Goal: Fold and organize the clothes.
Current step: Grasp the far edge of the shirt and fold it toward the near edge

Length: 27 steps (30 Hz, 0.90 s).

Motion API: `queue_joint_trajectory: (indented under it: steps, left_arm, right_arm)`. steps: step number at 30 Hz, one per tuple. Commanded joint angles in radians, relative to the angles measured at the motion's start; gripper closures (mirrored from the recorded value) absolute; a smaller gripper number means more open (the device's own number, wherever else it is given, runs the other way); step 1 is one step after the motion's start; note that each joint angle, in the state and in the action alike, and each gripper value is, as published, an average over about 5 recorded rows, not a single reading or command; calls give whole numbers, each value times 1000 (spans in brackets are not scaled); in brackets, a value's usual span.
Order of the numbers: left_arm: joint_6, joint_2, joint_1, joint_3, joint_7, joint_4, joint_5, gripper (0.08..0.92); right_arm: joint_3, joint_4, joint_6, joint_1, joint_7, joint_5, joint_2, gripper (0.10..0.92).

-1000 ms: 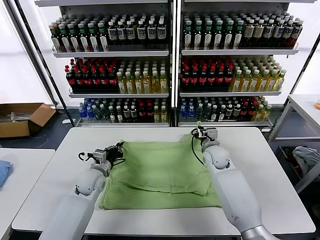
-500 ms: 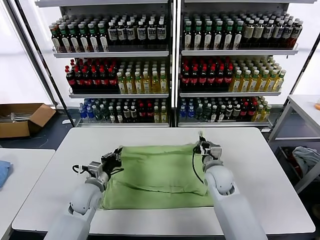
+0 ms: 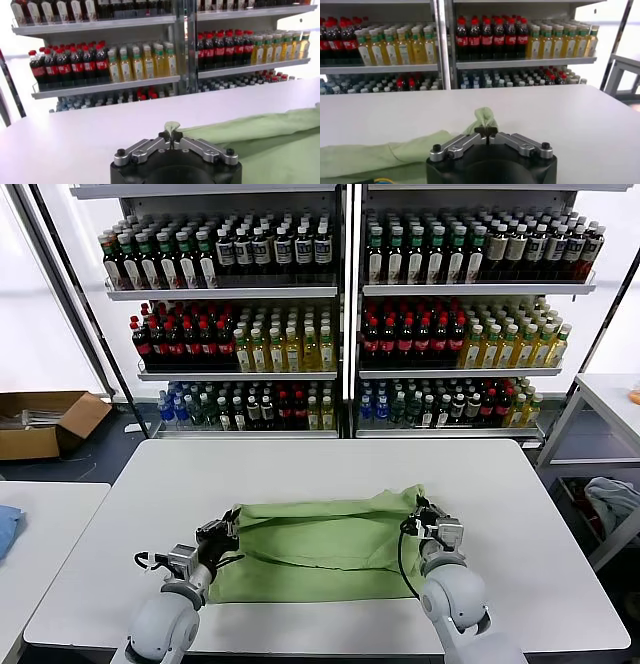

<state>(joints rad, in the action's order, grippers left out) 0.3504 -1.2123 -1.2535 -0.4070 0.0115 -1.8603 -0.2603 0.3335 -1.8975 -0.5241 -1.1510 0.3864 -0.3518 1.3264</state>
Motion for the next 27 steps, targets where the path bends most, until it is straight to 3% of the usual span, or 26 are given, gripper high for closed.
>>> queue_joint_trajectory:
  steps: [1, 13, 27]
  left_arm:
    - [3, -6, -105, -27, -1, -69, 19, 910]
    - [-1, -20, -141, -44, -12, -79, 49, 910]
    - [-3, -25, -130, -55, -32, -46, 65, 910]
  right_arm:
    - [25, -130, -11, -115, 19, -1, -8, 919]
    - [44, -216, 3, -254, 27, 20, -14, 919]
    - [41, -176, 20, -314, 40, 82, -3, 919]
